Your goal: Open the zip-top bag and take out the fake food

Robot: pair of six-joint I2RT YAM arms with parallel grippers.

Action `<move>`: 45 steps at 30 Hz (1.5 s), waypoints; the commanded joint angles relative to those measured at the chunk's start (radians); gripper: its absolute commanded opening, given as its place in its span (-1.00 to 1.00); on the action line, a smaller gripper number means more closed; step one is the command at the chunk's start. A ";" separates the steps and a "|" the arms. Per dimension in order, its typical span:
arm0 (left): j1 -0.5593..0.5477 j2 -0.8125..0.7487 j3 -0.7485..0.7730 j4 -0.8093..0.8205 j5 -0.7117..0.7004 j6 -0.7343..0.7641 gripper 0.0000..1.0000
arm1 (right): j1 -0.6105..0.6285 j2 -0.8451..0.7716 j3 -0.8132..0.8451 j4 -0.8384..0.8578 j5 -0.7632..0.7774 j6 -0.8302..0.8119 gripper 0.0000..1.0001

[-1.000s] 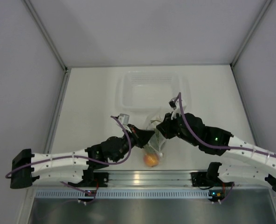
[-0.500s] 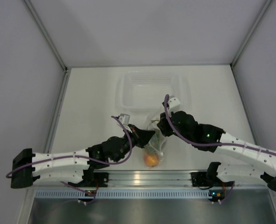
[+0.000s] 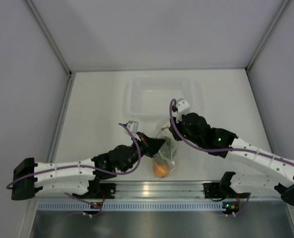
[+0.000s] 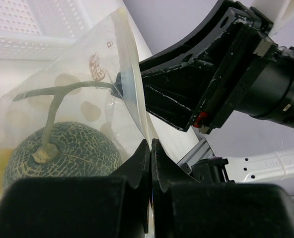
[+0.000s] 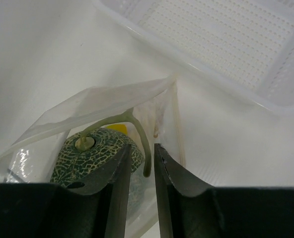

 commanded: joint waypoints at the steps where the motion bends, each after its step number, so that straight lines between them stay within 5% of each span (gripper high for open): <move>1: -0.005 -0.001 0.026 0.060 0.007 -0.012 -1.00 | -0.054 0.013 0.047 0.035 -0.055 -0.031 -0.47; 45: -0.007 0.025 0.016 0.060 0.006 -0.018 -1.00 | -0.103 -0.013 -0.232 0.156 -0.146 -0.130 -0.18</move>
